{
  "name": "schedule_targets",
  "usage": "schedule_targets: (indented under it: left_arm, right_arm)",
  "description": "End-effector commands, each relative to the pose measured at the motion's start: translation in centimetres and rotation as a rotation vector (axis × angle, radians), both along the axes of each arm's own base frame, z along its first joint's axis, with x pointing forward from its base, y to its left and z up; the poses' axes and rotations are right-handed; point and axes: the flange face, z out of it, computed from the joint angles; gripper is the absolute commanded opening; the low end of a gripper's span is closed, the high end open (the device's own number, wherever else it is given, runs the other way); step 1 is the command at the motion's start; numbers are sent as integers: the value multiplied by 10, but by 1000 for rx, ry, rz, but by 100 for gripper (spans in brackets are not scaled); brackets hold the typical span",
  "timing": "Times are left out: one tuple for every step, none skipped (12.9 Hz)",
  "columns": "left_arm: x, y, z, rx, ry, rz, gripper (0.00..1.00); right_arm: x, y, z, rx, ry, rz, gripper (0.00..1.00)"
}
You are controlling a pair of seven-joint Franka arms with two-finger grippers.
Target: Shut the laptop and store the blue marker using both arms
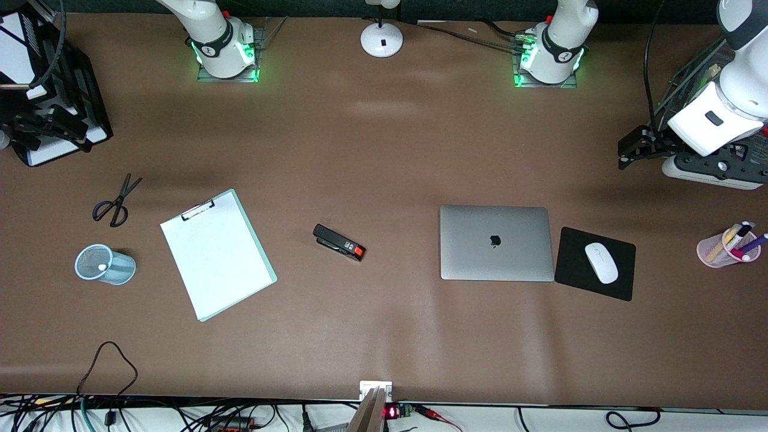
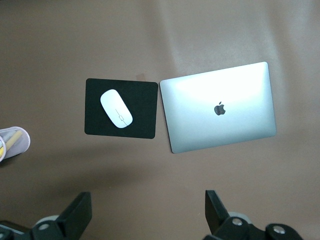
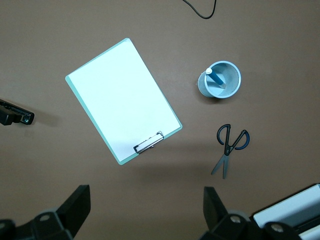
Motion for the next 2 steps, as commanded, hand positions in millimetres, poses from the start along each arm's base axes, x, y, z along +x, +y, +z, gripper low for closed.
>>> schedule_targets:
  left_arm:
    - [4, 1, 5, -5, 9, -19, 100]
    - [5, 1, 4, -5, 11, -19, 100]
  right_arm:
    - [-4, -1, 3, -9, -4, 15, 100]
    - [-3, -3, 5, -9, -7, 13, 100]
